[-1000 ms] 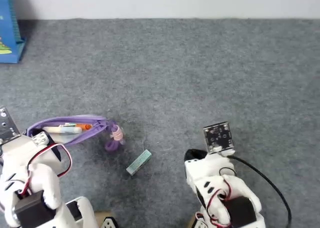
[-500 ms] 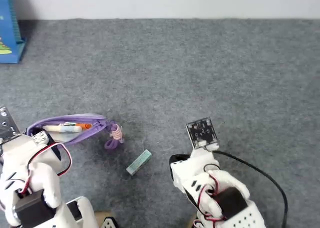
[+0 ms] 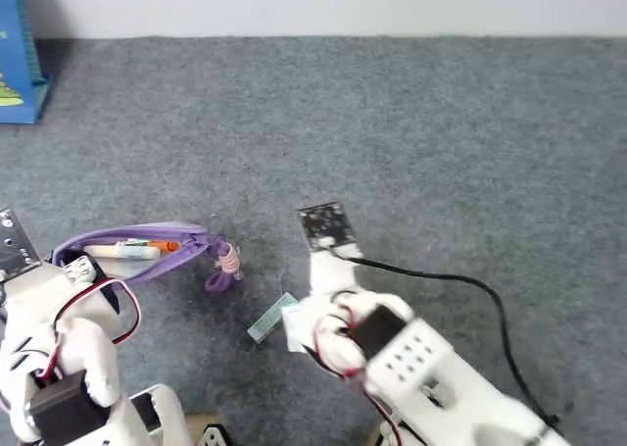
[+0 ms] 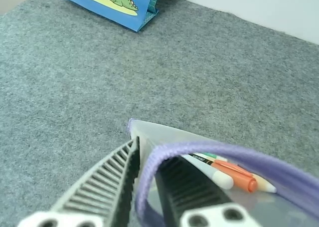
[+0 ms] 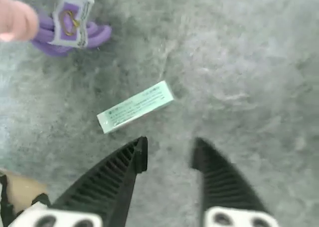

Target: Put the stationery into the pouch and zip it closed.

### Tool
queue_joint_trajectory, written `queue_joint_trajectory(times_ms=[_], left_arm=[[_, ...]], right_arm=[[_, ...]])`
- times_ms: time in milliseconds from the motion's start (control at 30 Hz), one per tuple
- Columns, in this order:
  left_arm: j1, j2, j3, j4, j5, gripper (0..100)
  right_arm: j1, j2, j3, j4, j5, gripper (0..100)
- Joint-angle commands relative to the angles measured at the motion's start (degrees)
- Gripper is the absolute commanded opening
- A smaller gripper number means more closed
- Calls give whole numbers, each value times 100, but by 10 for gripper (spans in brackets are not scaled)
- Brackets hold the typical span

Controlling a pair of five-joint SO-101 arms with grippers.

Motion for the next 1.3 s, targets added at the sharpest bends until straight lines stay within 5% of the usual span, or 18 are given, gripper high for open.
queue_joint_trajectory(times_ms=[0, 800, 1067, 1267], left_arm=[[0, 44, -13, -149, -44, 12], [-9, 44, -13, -141, -53, 12], [-9, 44, -13, -123, -53, 12], [0, 44, 92, -158, -53, 12]], right_arm=[[-242, 971, -721, -110, -273, 328], [-673, 3908, -1679, -1877, -404, 325], [-207, 4013, -1749, -1833, -475, 1], [215, 3644, -1688, -1297, -475, 4]])
